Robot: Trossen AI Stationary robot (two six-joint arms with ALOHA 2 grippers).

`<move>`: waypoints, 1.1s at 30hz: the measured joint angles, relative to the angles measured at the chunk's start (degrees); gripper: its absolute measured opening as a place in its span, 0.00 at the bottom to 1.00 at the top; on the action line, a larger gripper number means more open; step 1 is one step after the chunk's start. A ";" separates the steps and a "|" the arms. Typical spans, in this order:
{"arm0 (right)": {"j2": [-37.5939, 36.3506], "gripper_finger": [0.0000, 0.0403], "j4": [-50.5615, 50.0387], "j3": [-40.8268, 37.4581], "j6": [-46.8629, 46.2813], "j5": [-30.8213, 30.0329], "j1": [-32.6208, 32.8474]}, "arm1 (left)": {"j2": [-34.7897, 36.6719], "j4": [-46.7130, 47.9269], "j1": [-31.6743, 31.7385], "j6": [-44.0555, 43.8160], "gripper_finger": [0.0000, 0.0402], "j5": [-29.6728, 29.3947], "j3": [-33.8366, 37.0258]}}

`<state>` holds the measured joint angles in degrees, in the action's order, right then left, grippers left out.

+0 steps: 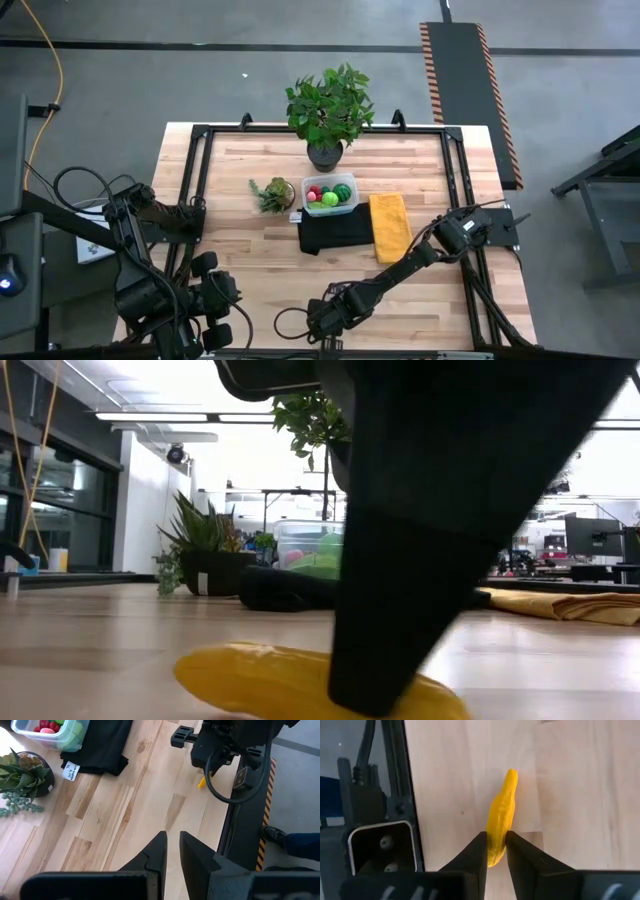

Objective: Pick and placing Produce into tupperware
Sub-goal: Put the baby corn into the transparent bin

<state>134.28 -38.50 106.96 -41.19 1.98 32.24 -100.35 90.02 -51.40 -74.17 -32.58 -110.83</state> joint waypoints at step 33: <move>-11.16 0.05 3.50 0.04 -4.54 -6.74 -5.24 | -0.01 -0.02 -0.15 2.65 0.10 2.99 0.02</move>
<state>123.12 -35.00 107.00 -45.73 -4.77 27.00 -100.36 90.00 -51.55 -71.52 -29.59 -110.80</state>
